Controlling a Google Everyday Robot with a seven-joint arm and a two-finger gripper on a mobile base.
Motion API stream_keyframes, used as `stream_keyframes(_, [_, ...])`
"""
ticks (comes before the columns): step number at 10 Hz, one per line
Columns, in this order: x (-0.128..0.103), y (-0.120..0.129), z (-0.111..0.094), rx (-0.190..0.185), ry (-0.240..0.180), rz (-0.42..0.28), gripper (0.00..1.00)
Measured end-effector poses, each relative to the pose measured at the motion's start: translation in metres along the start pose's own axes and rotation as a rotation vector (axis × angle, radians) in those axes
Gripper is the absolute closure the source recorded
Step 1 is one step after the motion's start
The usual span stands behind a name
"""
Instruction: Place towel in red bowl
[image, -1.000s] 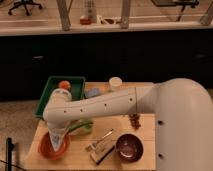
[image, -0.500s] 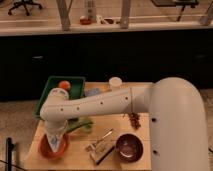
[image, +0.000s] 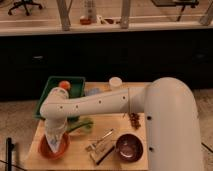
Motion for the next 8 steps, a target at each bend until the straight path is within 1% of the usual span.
stream_keyframes(2, [-0.0011,-0.0031,0.0025,-0.007,-0.017,-0.014,0.61])
stream_keyframes(6, [-0.001,-0.0034,0.0056,-0.023,-0.034,-0.022,0.22])
stream_keyframes(7, [-0.0016,-0.004,0.0058,-0.026,-0.037,-0.023,0.2])
stream_keyframes(8, [-0.002,-0.0038,0.0062,-0.032,-0.04,-0.025,0.2])
